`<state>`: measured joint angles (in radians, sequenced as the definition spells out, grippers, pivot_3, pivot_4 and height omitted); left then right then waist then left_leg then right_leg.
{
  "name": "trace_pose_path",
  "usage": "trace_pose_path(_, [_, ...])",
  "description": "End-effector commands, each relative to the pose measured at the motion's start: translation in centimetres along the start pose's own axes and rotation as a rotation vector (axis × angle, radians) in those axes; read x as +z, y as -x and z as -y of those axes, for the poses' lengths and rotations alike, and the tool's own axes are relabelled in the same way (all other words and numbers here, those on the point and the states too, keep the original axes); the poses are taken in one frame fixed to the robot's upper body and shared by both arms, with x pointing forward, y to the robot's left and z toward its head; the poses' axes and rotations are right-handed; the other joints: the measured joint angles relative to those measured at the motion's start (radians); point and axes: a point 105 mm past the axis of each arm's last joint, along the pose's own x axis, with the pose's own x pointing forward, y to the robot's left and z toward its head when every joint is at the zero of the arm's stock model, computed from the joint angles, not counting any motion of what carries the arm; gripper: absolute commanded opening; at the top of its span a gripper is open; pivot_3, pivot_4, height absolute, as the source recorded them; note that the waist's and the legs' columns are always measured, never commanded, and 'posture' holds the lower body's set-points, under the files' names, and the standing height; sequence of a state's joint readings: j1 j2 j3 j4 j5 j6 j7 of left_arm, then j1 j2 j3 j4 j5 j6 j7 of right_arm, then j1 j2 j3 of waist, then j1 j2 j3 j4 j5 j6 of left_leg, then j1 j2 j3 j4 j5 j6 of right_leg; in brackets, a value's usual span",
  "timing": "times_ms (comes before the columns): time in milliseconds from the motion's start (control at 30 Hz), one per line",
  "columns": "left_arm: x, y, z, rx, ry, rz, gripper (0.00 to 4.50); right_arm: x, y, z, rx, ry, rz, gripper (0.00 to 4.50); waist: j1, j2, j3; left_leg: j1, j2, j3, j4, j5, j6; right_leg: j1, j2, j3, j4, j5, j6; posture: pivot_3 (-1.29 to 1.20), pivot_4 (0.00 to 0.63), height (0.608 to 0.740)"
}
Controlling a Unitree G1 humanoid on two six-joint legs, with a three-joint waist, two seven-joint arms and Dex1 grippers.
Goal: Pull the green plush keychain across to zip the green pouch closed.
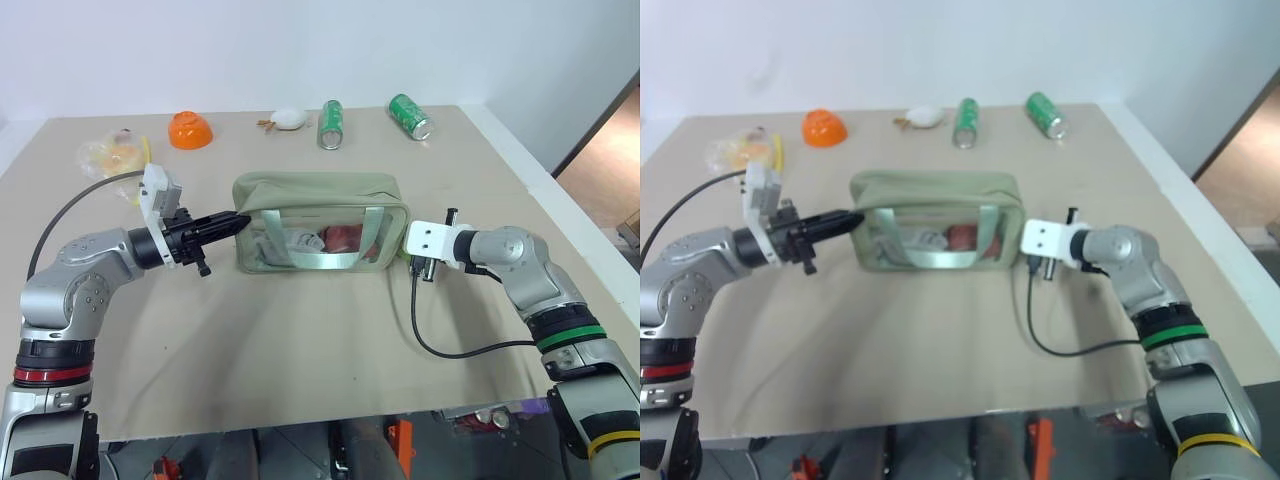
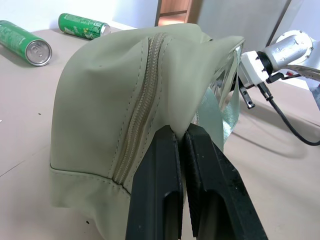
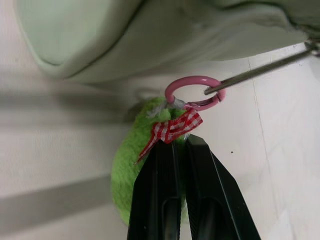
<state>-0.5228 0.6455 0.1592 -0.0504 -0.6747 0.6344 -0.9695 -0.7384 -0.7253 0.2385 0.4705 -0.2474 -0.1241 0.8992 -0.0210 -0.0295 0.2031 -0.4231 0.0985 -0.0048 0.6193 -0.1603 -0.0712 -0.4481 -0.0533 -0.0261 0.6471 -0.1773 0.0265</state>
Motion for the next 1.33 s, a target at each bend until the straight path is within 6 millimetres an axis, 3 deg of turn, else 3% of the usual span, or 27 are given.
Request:
trace_pose_path(33, [1.1, 0.5, 0.2, 0.002, -0.038, 0.017, 0.0, 1.0, 2.8, 2.3, -0.028, -0.205, 0.107, 0.7, 0.0, 0.0, 0.0, 0.0, 0.0, 0.0, 0.0, 0.0, 0.0, 0.0, 0.0, 0.0, 0.0, 0.0, 0.0, 0.0, 0.15, 0.74])
trace_pose_path(67, [1.1, 0.5, 0.1, 0.002, -0.037, 0.017, 0.0, 1.1, 3.7, 3.1, -0.046, -0.26, 0.133, 0.91, 0.0, 0.0, 0.0, 0.0, 0.0, 0.0, 0.0, 0.0, 0.0, 0.0, 0.0, 0.0, 0.0, 0.0, 0.0, 0.0, 0.15, 0.74])
trace_pose_path(133, [1.0, 0.5, 0.2, 0.001, -0.035, 0.016, 0.0, 1.3, 4.9, 3.8, -0.067, -0.311, 0.165, 1.73, 0.001, 0.0, 0.0, 0.0, 0.0, 0.0, 0.0, 0.0, 0.0, 0.0, 0.0, 0.0, 0.0, 0.0, 0.0, 0.0, 0.15, 0.74])
trace_pose_path(267, [0.9, 0.4, 0.1, 0.002, -0.032, 0.011, 0.0, 2.4, 7.1, 3.6, -0.01, -0.392, 0.245, 3.02, 0.001, 0.0, 0.0, 0.0, 0.0, 0.0, 0.0, 0.0, 0.0, 0.0, 0.0, 0.0, 0.0, 0.0, 0.0, 0.0, 0.15, 0.74])
trace_pose_path(333, [0.9, 0.4, 0.0, 0.009, -0.018, 0.013, 0.0, 2.8, 8.1, 3.7, 0.003, -0.458, 0.29, 3.02, 0.001, 0.0, 0.0, 0.0, 0.0, 0.0, 0.0, 0.0, 0.0, 0.0, 0.0, 0.0, 0.0, 0.0, 0.0, 0.0, 0.15, 0.74])
trace_pose_path(467, [1.8, 0.8, -0.9, 0.068, 0.012, 0.054, 1.41, 3.1, 9.4, 3.4, -0.001, -0.504, 0.328, 3.06, 0.001, 0.0, 0.0, 0.0, 0.0, 0.0, 0.0, 0.0, 0.0, 0.0, 0.0, 0.0, 0.0, 0.0, 0.0, 0.0, 0.15, 0.74])
trace_pose_path(733, [3.0, 3.8, 0.5, 0.06, 0.049, 0.088, 4.07, 4.5, 11.0, 3.0, -0.007, -0.569, 0.426, 3.06, -0.001, 0.0, 0.0, 0.0, 0.0, 0.0, 0.0, 0.0, 0.0, 0.0, 0.0, 0.0, 0.0, 0.0, 0.0, 0.0, 0.15, 0.74])
trace_pose_path(833, [3.4, 6.6, 0.5, 0.126, 0.078, 0.15, 4.07, 5.9, 12.1, 2.9, -0.012, -0.614, 0.518, 3.06, -0.001, 0.0, 0.0, 0.0, 0.0, 0.0, 0.0, 0.0, 0.0, -0.001, 0.0, 0.001, 0.0, -0.001, -0.001, 0.0, 0.15, 0.74])
trace_pose_path(1033, [0.8, 9.8, -0.6, 0.345, 0.133, 0.147, 4.07, 7.7, 12.2, 0.4, 0.044, -0.68, 0.572, 3.06, 0.002, -0.001, 0.0, 0.0, 0.0, 0.0, 0.0, -0.001, 0.0, -0.001, 0.0, 0.0, 0.0, -0.001, -0.001, 0.0, 0.15, 0.74])
trace_pose_path(1200, [-0.1, 10.4, -1.2, 0.404, 0.22, 0.218, 4.07, 7.5, 11.1, -1.4, 0.065, -0.732, 0.541, 3.06, 0.003, -0.002, 0.0, -0.001, 0.0, -0.001, 0.004, -0.001, 0.0, 0.001, -0.001, 0.0, 0.0, 0.0, -0.001, 0.0, 0.15, 0.74])
trace_pose_path(1333, [-0.5, 10.4, -1.3, 0.391, 0.241, 0.221, 4.07, 6.7, 10.7, -1.5, 0.04, -0.752, 0.508, 3.06, 0.002, -0.002, 0.001, -0.001, 0.0, -0.001, 0.005, -0.001, 0.0, 0.001, -0.001, 0.0, 0.0, 0.0, -0.001, 0.0, 0.15, 0.74])
